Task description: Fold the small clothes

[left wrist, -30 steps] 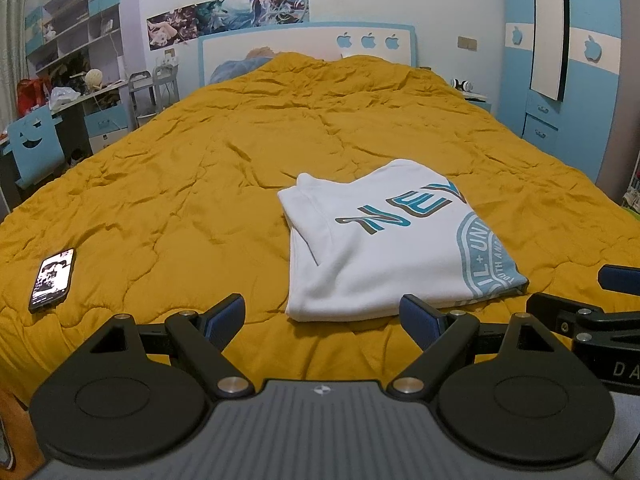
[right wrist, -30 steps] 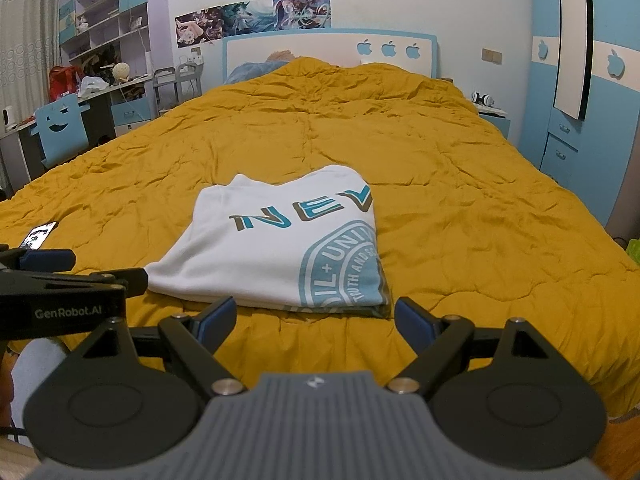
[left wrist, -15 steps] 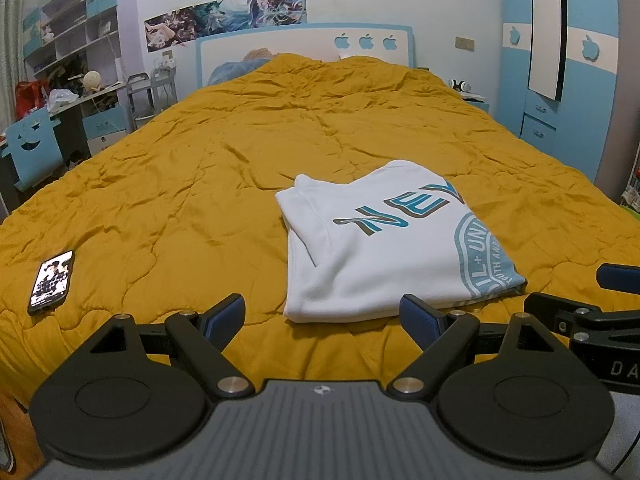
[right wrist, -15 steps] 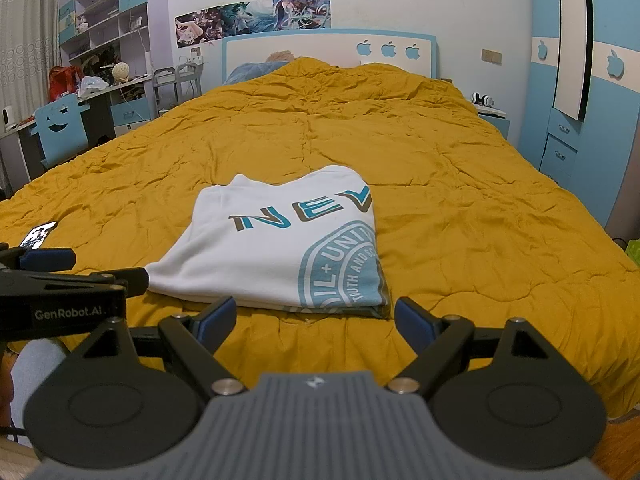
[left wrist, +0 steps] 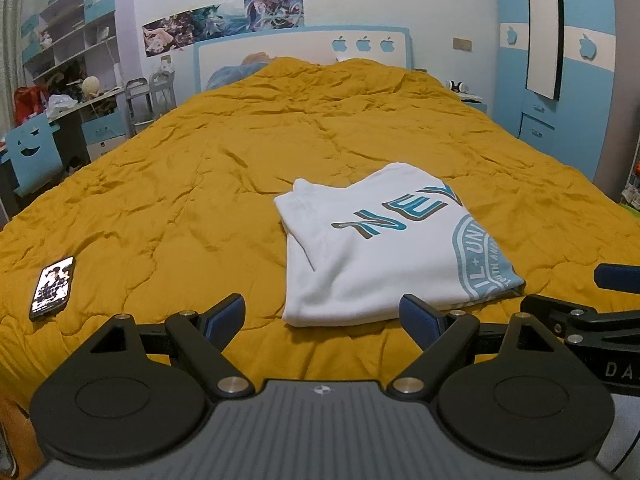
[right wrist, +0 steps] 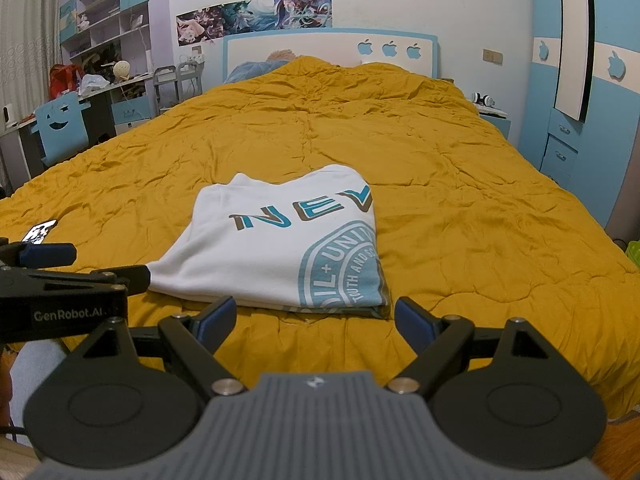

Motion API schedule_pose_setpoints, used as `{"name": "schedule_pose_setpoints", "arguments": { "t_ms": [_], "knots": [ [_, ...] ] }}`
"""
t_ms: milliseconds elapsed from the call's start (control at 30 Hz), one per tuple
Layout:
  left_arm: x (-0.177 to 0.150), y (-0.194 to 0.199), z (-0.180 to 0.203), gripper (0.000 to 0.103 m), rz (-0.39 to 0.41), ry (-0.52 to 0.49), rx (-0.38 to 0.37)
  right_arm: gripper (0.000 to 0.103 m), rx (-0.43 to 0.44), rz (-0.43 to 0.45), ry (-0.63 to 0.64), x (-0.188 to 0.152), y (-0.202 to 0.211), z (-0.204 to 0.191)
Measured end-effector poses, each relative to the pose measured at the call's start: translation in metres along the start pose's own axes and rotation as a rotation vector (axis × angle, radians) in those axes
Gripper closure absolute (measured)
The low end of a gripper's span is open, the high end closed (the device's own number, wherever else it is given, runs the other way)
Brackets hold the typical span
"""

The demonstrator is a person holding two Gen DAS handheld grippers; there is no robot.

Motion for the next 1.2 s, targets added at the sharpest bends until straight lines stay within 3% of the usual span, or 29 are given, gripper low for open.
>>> {"name": "schedule_pose_setpoints", "arguments": {
  "t_ms": [1200],
  "knots": [
    [0.0024, 0.0006, -0.0017, 0.002, 0.014, -0.005, -0.015, 0.021, 0.001, -0.001, 0.011, 0.0014, -0.0009, 0.0019]
  ]
}}
Point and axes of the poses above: each gripper's, at about its wrist camera, not at the fingertips, and y roughly against the way its jaws point, z to its right, x to its top, the point moved 3 cm from there along -y, roughly the way its jaws point, and after that the axes turned 9 degrees about y, right-handed, at the moved point
